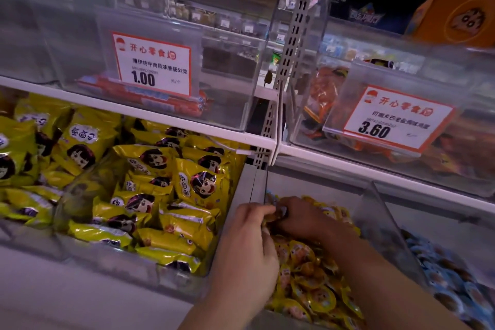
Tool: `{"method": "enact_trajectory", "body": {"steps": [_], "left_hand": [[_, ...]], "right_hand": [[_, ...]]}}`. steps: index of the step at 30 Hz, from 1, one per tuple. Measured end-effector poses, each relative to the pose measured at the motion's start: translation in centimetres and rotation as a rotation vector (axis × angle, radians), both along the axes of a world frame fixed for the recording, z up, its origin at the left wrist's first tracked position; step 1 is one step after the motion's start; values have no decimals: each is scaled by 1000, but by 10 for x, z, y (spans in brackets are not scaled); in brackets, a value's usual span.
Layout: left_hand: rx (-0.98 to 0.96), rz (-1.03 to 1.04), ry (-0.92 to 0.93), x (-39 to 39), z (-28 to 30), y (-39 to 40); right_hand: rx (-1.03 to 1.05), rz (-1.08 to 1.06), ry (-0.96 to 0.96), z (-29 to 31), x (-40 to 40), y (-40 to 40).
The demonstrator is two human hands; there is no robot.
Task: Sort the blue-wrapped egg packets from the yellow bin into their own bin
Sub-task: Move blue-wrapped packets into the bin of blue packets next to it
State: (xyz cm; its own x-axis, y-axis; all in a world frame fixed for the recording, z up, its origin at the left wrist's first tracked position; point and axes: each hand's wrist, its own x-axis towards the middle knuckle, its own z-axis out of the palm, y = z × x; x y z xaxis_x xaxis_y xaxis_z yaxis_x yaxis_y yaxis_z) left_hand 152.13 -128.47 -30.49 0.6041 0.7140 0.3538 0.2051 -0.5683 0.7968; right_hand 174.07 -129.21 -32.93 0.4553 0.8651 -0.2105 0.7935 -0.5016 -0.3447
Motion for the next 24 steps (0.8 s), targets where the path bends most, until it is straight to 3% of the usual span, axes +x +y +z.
{"method": "enact_trajectory", "body": {"steps": [4, 9, 12, 15, 19, 24], "left_hand": [[11, 32, 48, 6, -2, -9], [17, 25, 70, 10, -4, -8], [18, 12, 57, 8, -5, -6], [22, 13, 29, 8, -2, -5], [69, 70, -30, 6, 3, -4], [234, 43, -252, 11, 10, -22]], "right_hand": [[-71, 16, -47, 8, -4, 6], [-352, 143, -316, 9, -20, 29], [-356, 125, -253, 6, -22, 28], [-133, 108, -118, 8, -15, 11], [299, -117, 223, 22, -12, -16], [748, -284, 502, 54, -38, -71]]}}
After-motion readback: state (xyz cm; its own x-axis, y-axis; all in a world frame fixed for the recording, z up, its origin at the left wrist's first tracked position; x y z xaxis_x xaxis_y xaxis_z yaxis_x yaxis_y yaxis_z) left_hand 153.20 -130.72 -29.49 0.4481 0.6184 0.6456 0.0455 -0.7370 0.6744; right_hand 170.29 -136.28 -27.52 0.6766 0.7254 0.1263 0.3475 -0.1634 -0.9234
